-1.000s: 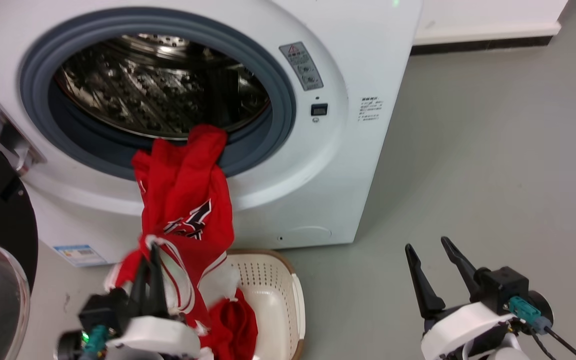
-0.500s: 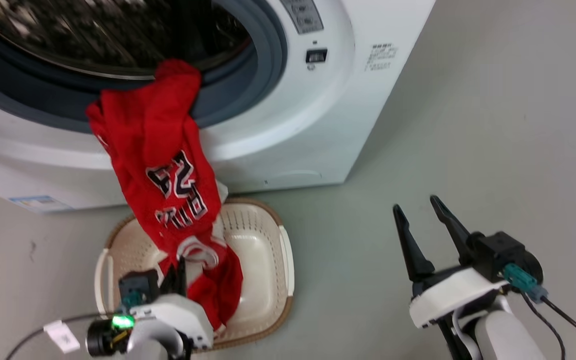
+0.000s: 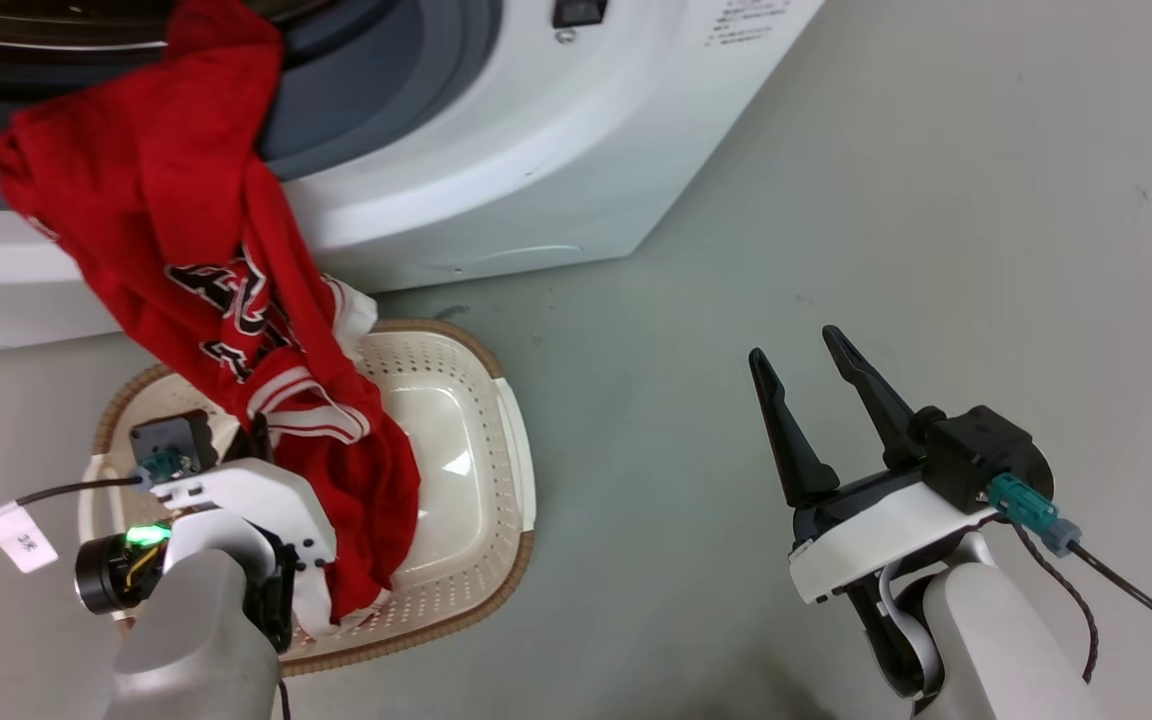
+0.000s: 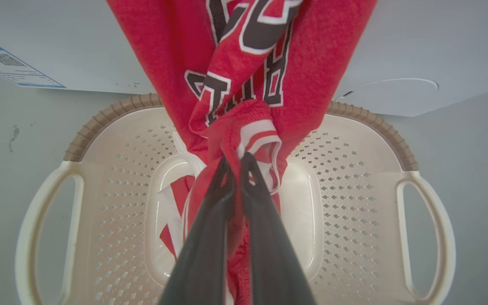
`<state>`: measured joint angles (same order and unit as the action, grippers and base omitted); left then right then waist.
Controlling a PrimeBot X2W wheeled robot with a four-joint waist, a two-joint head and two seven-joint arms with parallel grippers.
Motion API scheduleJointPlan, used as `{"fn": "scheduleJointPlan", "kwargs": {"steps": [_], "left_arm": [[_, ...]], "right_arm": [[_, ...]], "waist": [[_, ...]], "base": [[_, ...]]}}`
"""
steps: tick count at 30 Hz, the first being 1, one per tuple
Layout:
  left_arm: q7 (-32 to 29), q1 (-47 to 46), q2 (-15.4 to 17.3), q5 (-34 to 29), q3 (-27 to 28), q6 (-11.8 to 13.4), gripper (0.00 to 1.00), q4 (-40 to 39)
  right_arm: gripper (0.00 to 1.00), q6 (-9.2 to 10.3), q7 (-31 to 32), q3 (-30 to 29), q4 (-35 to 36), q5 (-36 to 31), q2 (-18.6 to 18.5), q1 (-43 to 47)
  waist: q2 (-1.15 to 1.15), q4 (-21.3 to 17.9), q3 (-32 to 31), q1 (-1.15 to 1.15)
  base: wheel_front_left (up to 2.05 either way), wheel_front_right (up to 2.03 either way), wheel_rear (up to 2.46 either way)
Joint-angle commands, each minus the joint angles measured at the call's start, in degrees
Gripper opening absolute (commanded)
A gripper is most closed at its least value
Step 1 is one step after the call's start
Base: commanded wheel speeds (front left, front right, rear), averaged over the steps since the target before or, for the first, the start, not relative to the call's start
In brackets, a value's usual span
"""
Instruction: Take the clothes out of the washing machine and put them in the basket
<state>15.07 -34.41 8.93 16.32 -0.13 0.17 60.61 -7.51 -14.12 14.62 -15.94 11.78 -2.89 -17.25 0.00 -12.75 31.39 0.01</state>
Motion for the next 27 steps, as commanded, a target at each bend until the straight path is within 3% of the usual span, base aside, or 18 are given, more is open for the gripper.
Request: {"fn": "scheduleJointPlan", "kwargs": {"steps": [1, 3, 4, 5, 10, 20, 27], "left_arm": [[0.1, -1.0, 0.4, 0.2, 0.4, 0.1, 0.16, 0.6], [0.1, -1.9, 0.5, 0.5, 0.9, 0.0, 0.45, 1.7], [0.1, -2.2, 0.7, 0.5, 1.1, -0.2, 0.8, 2.0], [0.1, -2.5, 1.0, 0.6, 1.4, -0.2, 1.0, 2.1], [0.1, 0.2, 0.8, 0.2, 2.5, -0.7, 1.0, -0.4], [0.1, 11.5, -2.5, -2.7, 6.2, -1.4, 1.0, -14.4], [0.1, 11.9, -4.0, -5.5, 7.2, -1.9, 1.0, -21.0]], "right_arm": [[1.0, 0.04, -0.5, 0.1, -0.3, 0.4, 0.0, -1.0], [1.0, 0.04, -0.6, 0.1, -0.7, 0.6, 0.0, -1.5], [1.0, 0.04, -0.7, 0.1, -0.9, 0.8, 0.0, -1.8], [1.0, 0.04, -0.8, 0.1, -1.0, 0.9, 0.0, -1.9], [1.0, 0.04, -1.0, 0.0, -2.6, 1.0, 0.0, -1.2], [1.0, 0.04, -1.1, -2.0, -4.3, -0.3, 0.0, 2.2], [1.0, 0.04, -0.9, -2.9, -3.6, -1.2, 0.0, 3.7]], "waist": [[0.0, -1.1, 1.3, -0.01], [0.0, -1.3, 1.6, -0.01], [0.0, -1.3, 1.8, -0.01], [0.0, -1.3, 1.8, -0.01], [0.0, -1.2, -0.7, -0.01], [0.0, 0.9, -10.8, -0.01], [0.0, 2.9, -13.2, -0.01]], "base": [[0.0, 0.0, 0.0], [0.0, 0.0, 0.0], [0.0, 0.0, 0.0], [0.0, 0.0, 0.0], [0.0, 0.0, 0.0], [0.0, 0.0, 0.0], [0.0, 0.0, 0.0]]}}
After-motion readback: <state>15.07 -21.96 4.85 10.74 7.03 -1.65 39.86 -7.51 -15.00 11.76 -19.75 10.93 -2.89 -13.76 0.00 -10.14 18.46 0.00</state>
